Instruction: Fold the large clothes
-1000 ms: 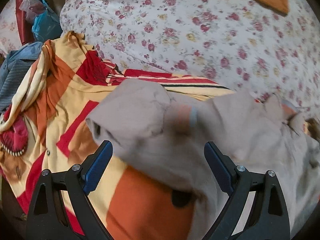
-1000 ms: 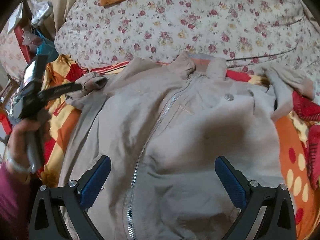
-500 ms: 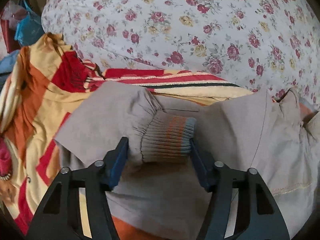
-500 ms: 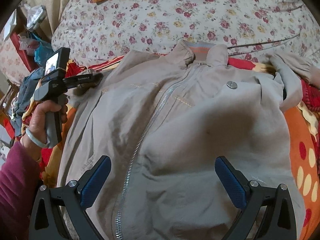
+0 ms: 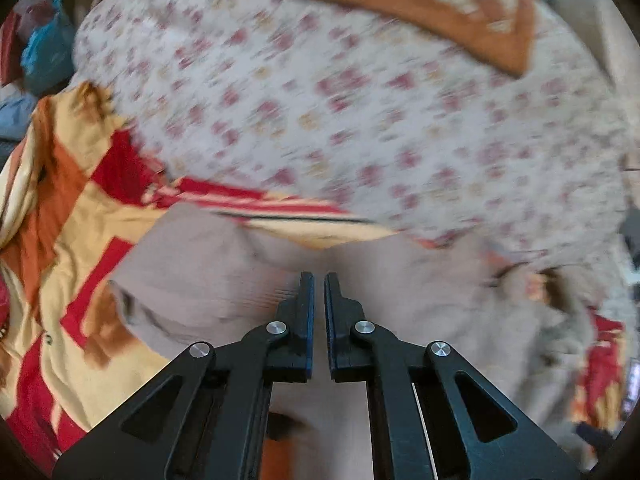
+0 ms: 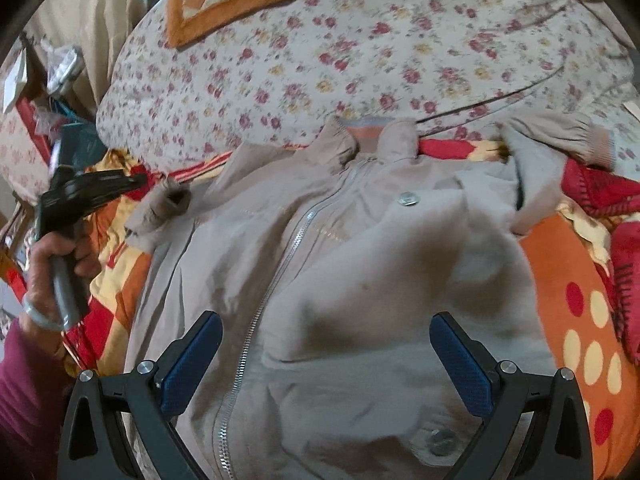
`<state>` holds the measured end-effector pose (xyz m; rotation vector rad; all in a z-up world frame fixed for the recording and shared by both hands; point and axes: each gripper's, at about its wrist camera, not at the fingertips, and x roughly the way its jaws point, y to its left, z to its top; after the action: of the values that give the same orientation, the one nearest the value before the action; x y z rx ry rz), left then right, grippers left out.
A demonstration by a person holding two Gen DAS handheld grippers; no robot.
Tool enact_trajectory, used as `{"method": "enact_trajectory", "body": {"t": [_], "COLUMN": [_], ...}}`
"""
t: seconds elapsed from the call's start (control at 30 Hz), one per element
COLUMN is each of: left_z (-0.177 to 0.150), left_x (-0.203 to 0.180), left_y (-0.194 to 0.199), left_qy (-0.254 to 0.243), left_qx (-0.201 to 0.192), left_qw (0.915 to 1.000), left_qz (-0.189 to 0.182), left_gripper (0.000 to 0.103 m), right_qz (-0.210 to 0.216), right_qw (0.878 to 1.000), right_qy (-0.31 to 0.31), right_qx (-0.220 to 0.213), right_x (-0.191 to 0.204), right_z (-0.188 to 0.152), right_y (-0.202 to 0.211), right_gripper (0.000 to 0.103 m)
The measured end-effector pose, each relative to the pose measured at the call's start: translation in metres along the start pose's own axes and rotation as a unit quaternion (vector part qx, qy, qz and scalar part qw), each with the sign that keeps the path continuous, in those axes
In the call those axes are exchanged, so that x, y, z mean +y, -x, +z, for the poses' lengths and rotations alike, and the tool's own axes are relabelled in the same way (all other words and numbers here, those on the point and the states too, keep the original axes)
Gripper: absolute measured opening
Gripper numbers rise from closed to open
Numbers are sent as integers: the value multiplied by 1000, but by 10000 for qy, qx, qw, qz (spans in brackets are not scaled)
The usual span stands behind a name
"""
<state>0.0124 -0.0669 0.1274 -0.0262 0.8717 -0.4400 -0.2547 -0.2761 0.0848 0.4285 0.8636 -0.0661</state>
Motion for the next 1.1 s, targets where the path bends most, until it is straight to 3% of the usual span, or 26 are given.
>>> {"method": "enact_trajectory", "body": {"t": [0.17,0.3,0.4,0.5,0.57,0.63,0.73,0.9,1.0,1.1], "left_z": [6,3,-9,-22,-30,-38,-47,-50,-46,-42], "left_x": [-57,-52,-27,13,44,69,95,100,102,101], "left_y": [26,18,9,-2,-4,-5,-9,-27,-39,-46], "left_qy": [-320,-111,78,526,892,1198,1473,1113,1113,1463], "left_qx": [-153,67,274,504,460,338,252,268,437,570], "left_qw": [9987,9996,9996,9971,9939,9896,9835,9846,9870,9862], "left_qz": [-354,-238,-48,214,467,727,1017,1323,1071,536], "left_gripper": [4,4,6,18,34,57,65,65,65,65], "right_qz": [-60,70,96,343,472,570,669,720,583,606], "right_qw": [9996,9999,9995,9973,9944,9897,9849,9839,9829,9825], "right_qy": [-195,-15,288,641,928,1279,1546,1586,1687,1705], "right_qx": [-176,-118,-110,48,187,281,391,409,443,432], "right_x": [-13,-7,8,34,56,84,120,155,170,166], "right_z": [1,-1,0,7,15,26,45,85,92,85], "right_y": [16,22,17,-1,-19,-39,-72,-125,-142,-141], "right_gripper": [103,103,103,103,103,103,103,103,103,103]}}
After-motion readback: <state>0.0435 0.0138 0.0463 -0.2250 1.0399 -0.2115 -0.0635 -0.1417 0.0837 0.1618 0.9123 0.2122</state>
